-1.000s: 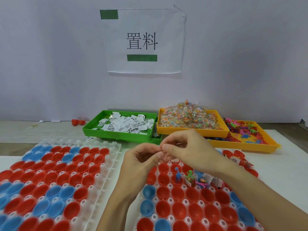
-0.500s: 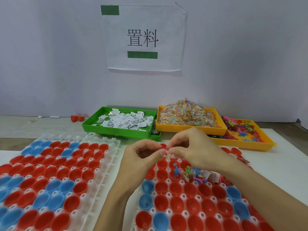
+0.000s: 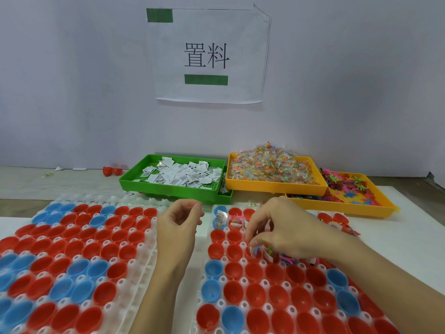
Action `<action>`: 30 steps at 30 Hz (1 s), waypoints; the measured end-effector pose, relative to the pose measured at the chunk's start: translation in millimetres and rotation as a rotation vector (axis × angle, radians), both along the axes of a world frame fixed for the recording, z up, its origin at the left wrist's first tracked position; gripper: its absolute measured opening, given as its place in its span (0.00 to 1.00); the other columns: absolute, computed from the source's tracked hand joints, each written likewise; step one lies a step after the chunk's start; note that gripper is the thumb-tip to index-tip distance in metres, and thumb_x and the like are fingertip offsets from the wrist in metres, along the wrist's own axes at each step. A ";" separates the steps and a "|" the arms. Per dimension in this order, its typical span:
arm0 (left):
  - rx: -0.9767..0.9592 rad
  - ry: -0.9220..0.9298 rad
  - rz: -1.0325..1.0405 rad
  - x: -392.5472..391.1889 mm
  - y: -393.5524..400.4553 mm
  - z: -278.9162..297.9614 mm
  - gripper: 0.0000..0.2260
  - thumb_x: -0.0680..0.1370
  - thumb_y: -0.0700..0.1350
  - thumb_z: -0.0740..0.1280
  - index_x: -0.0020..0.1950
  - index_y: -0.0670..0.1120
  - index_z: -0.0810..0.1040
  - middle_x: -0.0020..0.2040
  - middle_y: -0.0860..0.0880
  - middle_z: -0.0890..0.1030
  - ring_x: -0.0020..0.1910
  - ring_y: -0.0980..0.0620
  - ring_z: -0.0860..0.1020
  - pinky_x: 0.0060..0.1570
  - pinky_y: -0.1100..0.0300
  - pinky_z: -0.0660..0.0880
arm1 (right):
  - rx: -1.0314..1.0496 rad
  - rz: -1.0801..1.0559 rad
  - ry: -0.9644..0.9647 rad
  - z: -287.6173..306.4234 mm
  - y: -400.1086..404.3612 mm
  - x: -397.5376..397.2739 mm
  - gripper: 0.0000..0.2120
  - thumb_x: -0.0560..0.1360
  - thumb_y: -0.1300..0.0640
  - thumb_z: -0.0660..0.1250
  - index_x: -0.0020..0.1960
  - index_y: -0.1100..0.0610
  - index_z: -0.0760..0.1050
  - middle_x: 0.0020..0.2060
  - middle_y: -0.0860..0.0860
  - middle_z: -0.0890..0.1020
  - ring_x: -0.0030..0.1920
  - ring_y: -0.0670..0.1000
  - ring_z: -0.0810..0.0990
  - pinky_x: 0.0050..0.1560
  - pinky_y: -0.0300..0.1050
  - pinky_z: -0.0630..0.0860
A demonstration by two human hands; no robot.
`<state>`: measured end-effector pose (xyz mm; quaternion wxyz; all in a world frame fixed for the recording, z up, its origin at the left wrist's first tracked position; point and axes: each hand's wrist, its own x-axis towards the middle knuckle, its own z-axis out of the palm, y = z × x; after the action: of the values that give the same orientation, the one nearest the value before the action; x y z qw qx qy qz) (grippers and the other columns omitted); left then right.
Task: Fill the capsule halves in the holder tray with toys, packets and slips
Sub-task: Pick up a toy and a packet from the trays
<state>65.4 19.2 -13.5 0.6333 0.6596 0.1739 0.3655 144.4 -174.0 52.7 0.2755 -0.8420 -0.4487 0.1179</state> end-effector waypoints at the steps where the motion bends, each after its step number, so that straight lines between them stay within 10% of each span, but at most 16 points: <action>1: -0.001 0.001 0.001 0.1 0.3 0.0 0.07 0.77 0.36 0.69 0.42 0.46 0.82 0.36 0.49 0.82 0.34 0.56 0.77 0.33 0.67 0.74 | -0.001 0.005 0.001 0.2 -0.1 0.4 0.07 0.72 0.59 0.77 0.40 0.48 0.86 0.37 0.39 0.85 0.40 0.37 0.82 0.40 0.28 0.75; 23: 0.019 0.080 0.006 2.1 1.4 -8.5 0.09 0.77 0.36 0.66 0.43 0.48 0.82 0.37 0.50 0.83 0.36 0.59 0.78 0.36 0.65 0.73 | -0.242 0.001 -0.122 12.1 7.6 1.0 0.04 0.73 0.54 0.73 0.45 0.47 0.86 0.45 0.40 0.84 0.48 0.44 0.81 0.51 0.49 0.82; 30: 0.029 0.140 0.031 13.6 0.2 -18.9 0.13 0.77 0.34 0.64 0.39 0.49 0.82 0.33 0.49 0.80 0.33 0.56 0.76 0.35 0.54 0.74 | -0.012 -0.046 -0.150 29.8 49.7 34.3 0.06 0.78 0.54 0.70 0.50 0.52 0.86 0.43 0.41 0.85 0.44 0.38 0.81 0.49 0.34 0.78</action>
<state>79.0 19.5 -32.3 0.6041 0.6899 0.2227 0.3309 178.7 -124.4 82.4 0.2384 -0.8603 -0.4478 0.0507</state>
